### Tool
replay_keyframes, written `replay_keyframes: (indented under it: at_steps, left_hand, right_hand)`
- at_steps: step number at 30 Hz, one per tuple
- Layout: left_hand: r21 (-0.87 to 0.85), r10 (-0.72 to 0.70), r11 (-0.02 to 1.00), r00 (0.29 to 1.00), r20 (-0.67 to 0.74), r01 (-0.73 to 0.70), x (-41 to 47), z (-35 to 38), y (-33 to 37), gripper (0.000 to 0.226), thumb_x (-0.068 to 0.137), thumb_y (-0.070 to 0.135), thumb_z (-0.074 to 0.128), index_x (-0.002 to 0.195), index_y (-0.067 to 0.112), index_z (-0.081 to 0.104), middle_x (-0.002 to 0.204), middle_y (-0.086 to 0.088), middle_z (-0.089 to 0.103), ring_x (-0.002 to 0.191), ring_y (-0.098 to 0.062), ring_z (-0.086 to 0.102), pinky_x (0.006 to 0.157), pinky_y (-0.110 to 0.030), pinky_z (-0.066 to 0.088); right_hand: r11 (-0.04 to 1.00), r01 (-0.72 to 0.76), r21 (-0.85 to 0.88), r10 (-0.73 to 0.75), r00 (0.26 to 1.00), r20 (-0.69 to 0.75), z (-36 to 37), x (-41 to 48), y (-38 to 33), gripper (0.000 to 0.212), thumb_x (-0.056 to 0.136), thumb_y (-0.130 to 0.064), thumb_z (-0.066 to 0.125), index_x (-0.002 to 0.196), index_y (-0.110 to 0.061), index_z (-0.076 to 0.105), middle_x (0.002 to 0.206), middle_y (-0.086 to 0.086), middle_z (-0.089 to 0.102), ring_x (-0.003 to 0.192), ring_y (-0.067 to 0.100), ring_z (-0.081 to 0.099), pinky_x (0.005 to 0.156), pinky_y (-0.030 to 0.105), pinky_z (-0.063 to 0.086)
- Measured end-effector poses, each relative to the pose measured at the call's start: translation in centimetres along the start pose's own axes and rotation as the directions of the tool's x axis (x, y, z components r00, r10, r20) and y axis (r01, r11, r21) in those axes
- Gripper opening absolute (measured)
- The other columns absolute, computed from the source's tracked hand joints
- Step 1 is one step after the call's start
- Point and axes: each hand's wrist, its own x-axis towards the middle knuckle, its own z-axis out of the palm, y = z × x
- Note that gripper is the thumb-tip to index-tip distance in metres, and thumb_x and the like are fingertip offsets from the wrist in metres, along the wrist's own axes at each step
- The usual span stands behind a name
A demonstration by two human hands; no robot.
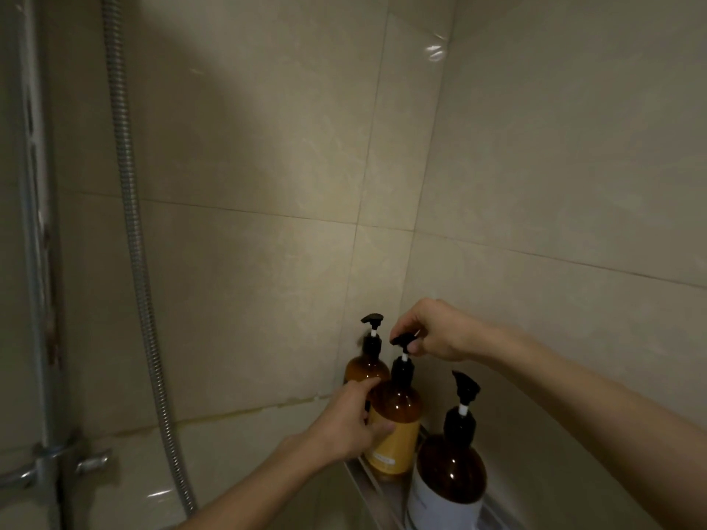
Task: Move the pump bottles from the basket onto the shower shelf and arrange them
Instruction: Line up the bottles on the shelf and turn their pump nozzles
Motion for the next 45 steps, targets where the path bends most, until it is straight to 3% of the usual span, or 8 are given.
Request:
replay_keyframes:
  at_steps: [8,15,21,26,31,35,38,45]
  left_hand:
    - [0.134,0.046,0.99,0.997,-0.063,-0.037,-0.2,-0.2,0.3,0.073,0.069,0.043,0.077,0.133,0.031,0.044,0.102,0.015,0.05,0.088,-0.003,0.051,0.071,-0.021,0.045]
    - [0.155,0.052,0.987,0.999,0.003,-0.052,0.0,-0.8,0.1,0.066,0.073,0.04,0.074,0.132,0.033,0.046,0.118,0.008,0.054,0.102,-0.01,0.054,0.091,-0.033,0.05]
    - [0.029,0.002,1.0,0.999,0.042,-0.003,0.4,-0.9,-0.9,0.081,0.069,0.049,0.073,0.139,0.033,0.036,0.124,0.013,0.053,0.108,-0.005,0.055,0.09,-0.022,0.048]
    - [-0.005,0.036,0.999,0.969,-0.244,-0.038,0.4,-1.5,-1.4,0.031,0.09,0.031,0.055,0.121,0.031,0.057,0.093,0.023,0.062,0.089,0.008,0.06,0.074,-0.007,0.047]
    - [0.058,0.041,0.998,0.958,-0.283,-0.026,1.5,-1.1,-2.1,0.033,0.081,0.029,0.067,0.113,0.034,0.059,0.097,0.021,0.062,0.087,0.005,0.057,0.077,-0.016,0.048]
    - [0.048,-0.033,0.997,0.938,-0.344,0.053,2.8,-0.6,-3.0,0.04,0.075,0.027,0.072,0.113,0.032,0.06,0.105,0.012,0.066,0.099,-0.006,0.058,0.087,-0.025,0.048]
    - [0.033,-0.065,0.996,0.947,-0.315,0.079,3.5,-0.7,-3.5,0.038,0.077,0.023,0.07,0.112,0.031,0.06,0.105,0.007,0.066,0.102,-0.01,0.059,0.092,-0.034,0.048]
    - [0.045,-0.019,0.999,0.977,-0.211,0.029,4.0,-2.0,-4.2,0.033,0.078,0.02,0.071,0.11,0.026,0.063,0.099,0.008,0.067,0.092,-0.004,0.06,0.08,-0.019,0.046]
  right_hand:
    - [0.996,-0.006,0.085,0.006,1.0,-0.001,0.4,0.1,0.6,0.034,0.08,-0.003,0.065,0.099,-0.031,0.07,0.093,-0.008,0.064,0.091,0.009,0.061,0.086,0.033,0.054]
    - [0.992,0.023,0.122,-0.025,1.0,0.016,0.2,0.0,0.4,0.034,0.08,-0.003,0.065,0.097,-0.032,0.07,0.094,-0.011,0.064,0.087,0.007,0.061,0.084,0.037,0.055]
    - [0.973,0.033,0.228,-0.069,0.986,0.151,-1.2,0.0,-0.1,0.021,0.086,-0.019,0.061,0.099,-0.034,0.065,0.095,-0.01,0.065,0.087,0.008,0.064,0.074,0.024,0.055]
    - [0.984,0.048,0.172,-0.059,0.996,0.06,-1.6,2.1,-0.3,0.033,0.092,-0.022,0.052,0.125,-0.028,0.053,0.118,0.004,0.061,0.097,0.009,0.06,0.087,0.029,0.051]
    - [1.0,0.016,0.021,-0.019,0.992,0.128,-0.3,4.7,-1.0,0.05,0.087,-0.01,0.058,0.133,-0.026,0.046,0.131,0.008,0.054,0.115,0.02,0.053,0.094,0.03,0.044]
    - [0.999,0.016,0.04,-0.018,0.999,0.041,0.1,6.1,-0.9,0.03,0.084,-0.01,0.063,0.114,-0.017,0.064,0.11,0.008,0.066,0.083,0.009,0.063,0.069,0.016,0.051]
    - [0.997,0.018,0.07,-0.018,1.0,-0.001,0.4,6.6,-0.7,0.025,0.084,-0.007,0.064,0.107,-0.015,0.068,0.098,0.006,0.068,0.077,0.01,0.065,0.067,0.017,0.053]
    - [0.988,0.015,0.155,-0.015,1.0,-0.002,0.7,6.6,-0.6,0.021,0.084,-0.005,0.063,0.104,-0.009,0.069,0.093,0.008,0.068,0.074,0.012,0.067,0.063,0.019,0.055]
